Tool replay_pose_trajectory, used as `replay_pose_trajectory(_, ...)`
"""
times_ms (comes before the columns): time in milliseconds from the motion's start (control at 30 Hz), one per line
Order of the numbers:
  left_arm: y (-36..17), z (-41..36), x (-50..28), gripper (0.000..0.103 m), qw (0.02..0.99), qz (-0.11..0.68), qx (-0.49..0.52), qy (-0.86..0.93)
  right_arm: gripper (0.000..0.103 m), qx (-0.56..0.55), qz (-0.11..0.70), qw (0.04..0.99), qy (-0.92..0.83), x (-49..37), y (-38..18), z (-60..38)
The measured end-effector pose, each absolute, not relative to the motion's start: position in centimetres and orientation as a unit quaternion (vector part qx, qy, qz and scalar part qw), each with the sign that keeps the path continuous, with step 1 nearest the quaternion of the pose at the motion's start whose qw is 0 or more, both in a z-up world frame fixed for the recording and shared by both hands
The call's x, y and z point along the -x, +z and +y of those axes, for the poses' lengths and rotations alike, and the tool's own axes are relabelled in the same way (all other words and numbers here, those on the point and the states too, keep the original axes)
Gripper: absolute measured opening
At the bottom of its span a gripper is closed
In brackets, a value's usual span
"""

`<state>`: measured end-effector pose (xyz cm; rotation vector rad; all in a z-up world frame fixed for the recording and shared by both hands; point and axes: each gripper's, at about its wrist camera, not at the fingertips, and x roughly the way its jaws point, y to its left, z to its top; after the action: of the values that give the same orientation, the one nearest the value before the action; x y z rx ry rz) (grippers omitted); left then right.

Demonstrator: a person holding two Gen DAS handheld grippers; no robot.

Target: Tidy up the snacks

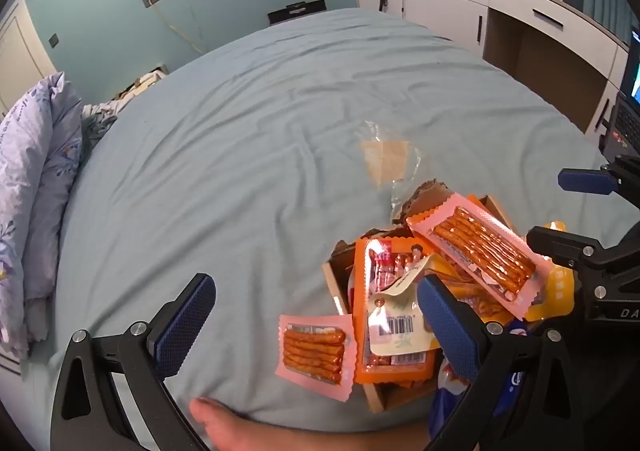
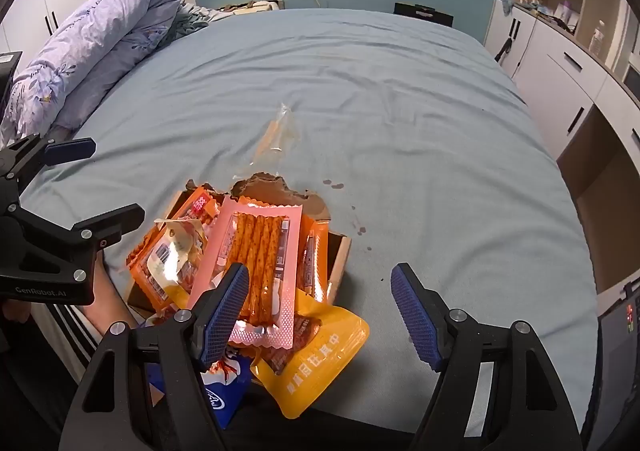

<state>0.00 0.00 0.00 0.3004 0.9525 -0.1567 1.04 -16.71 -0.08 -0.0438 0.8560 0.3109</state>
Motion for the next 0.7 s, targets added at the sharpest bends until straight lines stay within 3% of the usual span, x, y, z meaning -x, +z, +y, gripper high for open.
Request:
replay_pose_trajectory(433, 0.3, 1.2, -1.4, 0.103, 0.873, 0.462, -0.121, -0.102, 0.073, -0.002, 0.394, 0.905, 0.164, -0.7, 1.8, -17.9)
replay_pose_trajectory(700, 0.4, 4.2, -5.9, 0.103, 0.89, 0.428, -0.134, -0.081, 0.073, -0.086, 0.353, 0.919, 0.152, -3.4, 2.7, -23.2)
